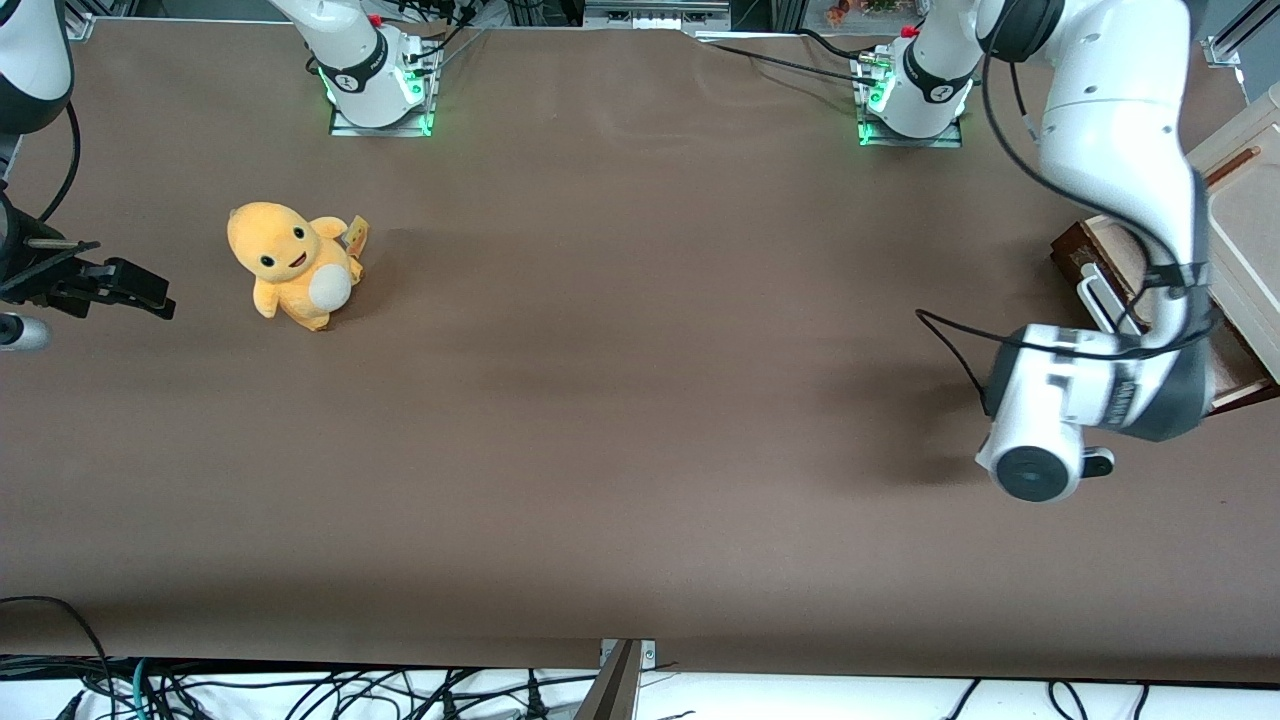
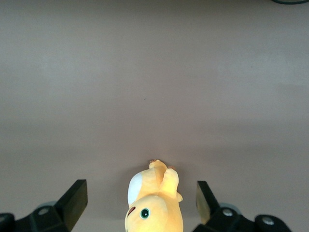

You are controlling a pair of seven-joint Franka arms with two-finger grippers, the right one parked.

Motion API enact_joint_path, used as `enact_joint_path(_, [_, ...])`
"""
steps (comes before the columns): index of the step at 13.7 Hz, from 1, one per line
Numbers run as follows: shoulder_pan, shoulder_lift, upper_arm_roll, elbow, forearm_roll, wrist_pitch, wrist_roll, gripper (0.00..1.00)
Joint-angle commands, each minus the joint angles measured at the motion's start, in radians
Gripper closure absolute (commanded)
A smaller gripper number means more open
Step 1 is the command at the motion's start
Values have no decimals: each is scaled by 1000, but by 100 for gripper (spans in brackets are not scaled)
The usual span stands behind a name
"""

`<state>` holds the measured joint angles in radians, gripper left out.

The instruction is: Open lower drawer with left arm only

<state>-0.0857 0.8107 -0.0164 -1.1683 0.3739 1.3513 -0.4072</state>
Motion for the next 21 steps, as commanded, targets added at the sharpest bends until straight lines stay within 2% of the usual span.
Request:
enact_joint_path(1, [33, -38, -2, 47, -139, 2, 102, 0])
enact_joint_path(4, [84, -94, -2, 45, -243, 40, 180, 0])
enact_joint_path(7, [104, -160, -2, 38, -291, 49, 258, 0])
enact_joint_path(10, [129, -228, 0, 30, -374, 61, 370, 0])
enact_joint_path(12, [161, -269, -8, -5, -382, 84, 427, 0])
enact_joint_path(14, [167, -411, -4, -171, -386, 194, 539, 0])
enact_joint_path(16, [159, -534, 0, -310, -386, 293, 561, 0])
enact_joint_path(21, [118, -695, 1, -401, -374, 287, 547, 0])
